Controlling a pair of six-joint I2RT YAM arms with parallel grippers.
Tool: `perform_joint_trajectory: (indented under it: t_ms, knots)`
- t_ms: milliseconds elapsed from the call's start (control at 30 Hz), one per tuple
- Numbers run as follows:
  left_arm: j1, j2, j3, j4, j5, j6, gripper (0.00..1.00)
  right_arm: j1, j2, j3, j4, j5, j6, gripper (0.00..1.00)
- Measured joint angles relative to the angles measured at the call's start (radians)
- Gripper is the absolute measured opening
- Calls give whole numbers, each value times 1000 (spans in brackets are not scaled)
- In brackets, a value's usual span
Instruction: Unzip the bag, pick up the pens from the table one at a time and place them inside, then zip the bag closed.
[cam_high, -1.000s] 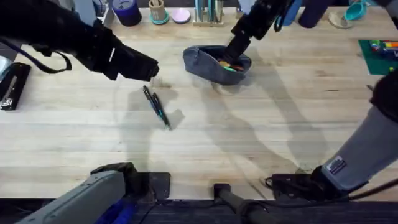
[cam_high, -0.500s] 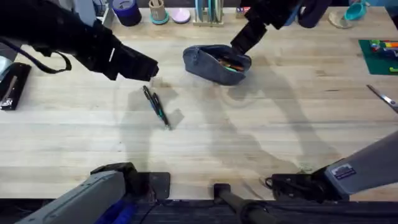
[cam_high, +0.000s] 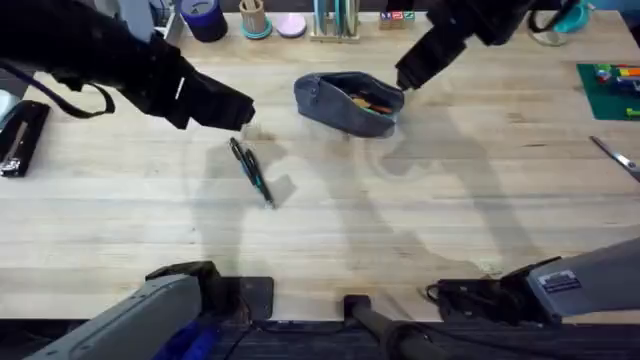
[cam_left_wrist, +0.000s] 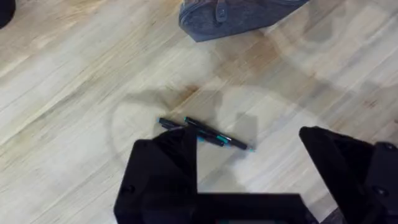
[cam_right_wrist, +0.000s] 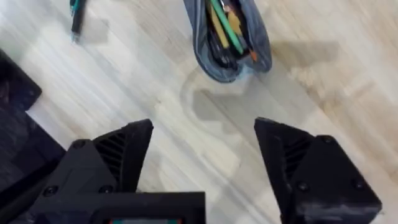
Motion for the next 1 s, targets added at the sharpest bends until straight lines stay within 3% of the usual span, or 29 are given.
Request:
perform_joint_trajectory:
  t_ms: [733,1000]
  knots:
    - [0,0,0,0,0,0,995,-34,-17,-4,-85,3,32,997]
    - [0,0,0,0,0,0,995,-34,-109,-143,-5,80,87,996]
